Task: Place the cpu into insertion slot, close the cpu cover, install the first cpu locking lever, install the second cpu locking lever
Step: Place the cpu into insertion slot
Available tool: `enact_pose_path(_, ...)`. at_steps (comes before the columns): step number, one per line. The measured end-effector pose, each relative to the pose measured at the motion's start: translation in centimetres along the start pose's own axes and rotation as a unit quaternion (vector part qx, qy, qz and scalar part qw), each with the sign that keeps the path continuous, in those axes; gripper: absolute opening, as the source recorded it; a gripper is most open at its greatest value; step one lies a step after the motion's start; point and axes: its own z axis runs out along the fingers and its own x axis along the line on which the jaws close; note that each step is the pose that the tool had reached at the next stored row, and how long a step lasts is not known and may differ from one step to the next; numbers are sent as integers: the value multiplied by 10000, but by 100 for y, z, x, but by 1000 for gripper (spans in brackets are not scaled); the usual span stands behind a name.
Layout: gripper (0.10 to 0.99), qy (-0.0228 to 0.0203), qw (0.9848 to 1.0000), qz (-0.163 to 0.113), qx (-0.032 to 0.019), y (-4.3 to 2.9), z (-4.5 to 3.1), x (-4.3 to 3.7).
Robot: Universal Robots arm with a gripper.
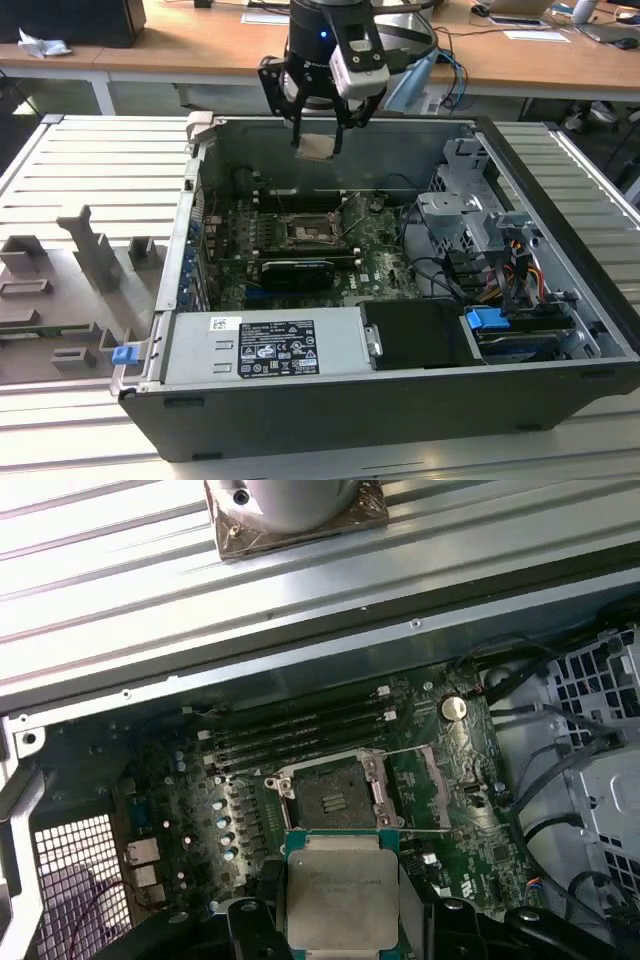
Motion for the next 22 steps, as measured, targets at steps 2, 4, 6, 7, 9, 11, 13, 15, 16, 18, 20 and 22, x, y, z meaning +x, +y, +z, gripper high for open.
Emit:
enact_pose_path(2,541,-14,9999,152,-3,0,2,0)
enact_pose_path(4,541,-24,9996,268,-5,0,3,0)
enact_pose_path(6,541,-32,9993,364,-7,0,4,0)
enact_pose_path(7,541,-38,9991,432,-8,0,5,0)
enact_pose_path(9,541,-47,9986,527,-10,-1,7,0)
enact_pose_path(11,541,-61,9976,688,-13,-1,9,0)
enact_pose_path(13,541,-69,9970,771,-15,-1,10,0)
enact_pose_path(15,541,-76,9963,857,-17,-1,11,0)
enact_pose_path(16,541,-81,9958,908,-18,-1,12,0)
enact_pose_path(18,541,-89,9949,1000,-19,-1,13,0)
enact_pose_path(20,541,-102,9934,1143,-22,-1,15,0)
enact_pose_path(22,541,-112,9919,1266,-25,-2,17,0)
